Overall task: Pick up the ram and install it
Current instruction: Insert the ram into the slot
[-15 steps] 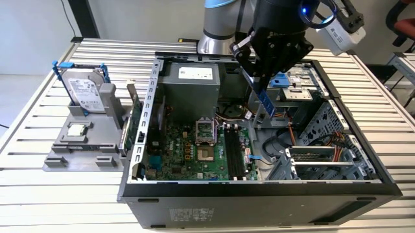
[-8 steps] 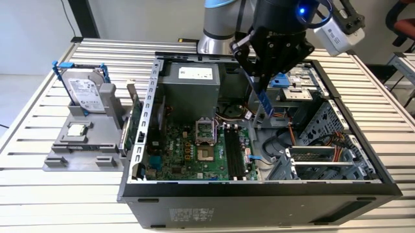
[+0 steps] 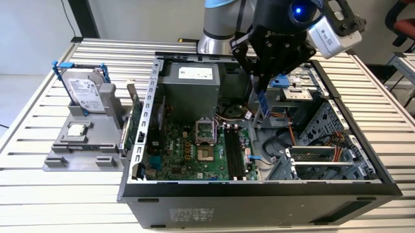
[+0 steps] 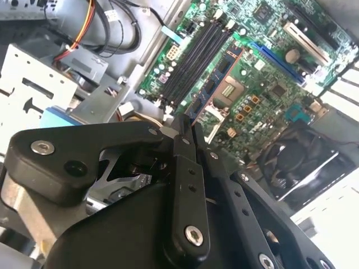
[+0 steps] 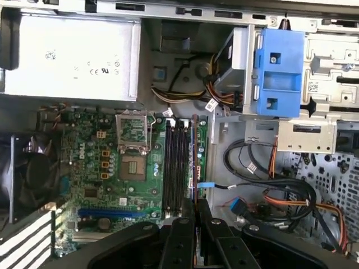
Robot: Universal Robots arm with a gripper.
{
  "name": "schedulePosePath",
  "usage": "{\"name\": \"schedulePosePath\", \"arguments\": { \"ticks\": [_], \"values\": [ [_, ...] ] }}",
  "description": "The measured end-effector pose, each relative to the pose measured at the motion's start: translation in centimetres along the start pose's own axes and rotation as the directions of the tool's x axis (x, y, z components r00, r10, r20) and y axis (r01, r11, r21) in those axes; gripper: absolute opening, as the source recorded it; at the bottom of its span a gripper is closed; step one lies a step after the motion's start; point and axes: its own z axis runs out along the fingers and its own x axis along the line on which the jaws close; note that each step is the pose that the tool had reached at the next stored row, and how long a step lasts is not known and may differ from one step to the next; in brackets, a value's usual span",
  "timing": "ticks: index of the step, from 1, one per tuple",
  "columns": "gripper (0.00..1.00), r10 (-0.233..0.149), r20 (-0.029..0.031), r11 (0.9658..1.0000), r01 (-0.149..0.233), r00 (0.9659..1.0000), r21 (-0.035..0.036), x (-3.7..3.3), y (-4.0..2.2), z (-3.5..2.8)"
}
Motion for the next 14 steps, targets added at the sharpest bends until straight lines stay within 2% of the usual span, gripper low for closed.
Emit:
{"name": "schedulePosePath", "arguments": {
  "ticks": [5, 12, 14],
  "values": [
    [0.0, 0.05, 0.0004, 0.9988, -0.05, 0.9988, 0.0016, 0.0, 0.0, 0.0],
    [0.0, 0.052, 0.0004, 0.9987, -0.052, 0.9987, 0.0017, 0.0, 0.0, 0.0],
    [0.0, 0.065, 0.0006, 0.9979, -0.065, 0.9979, 0.0021, 0.0, 0.0, 0.0]
  ]
}}
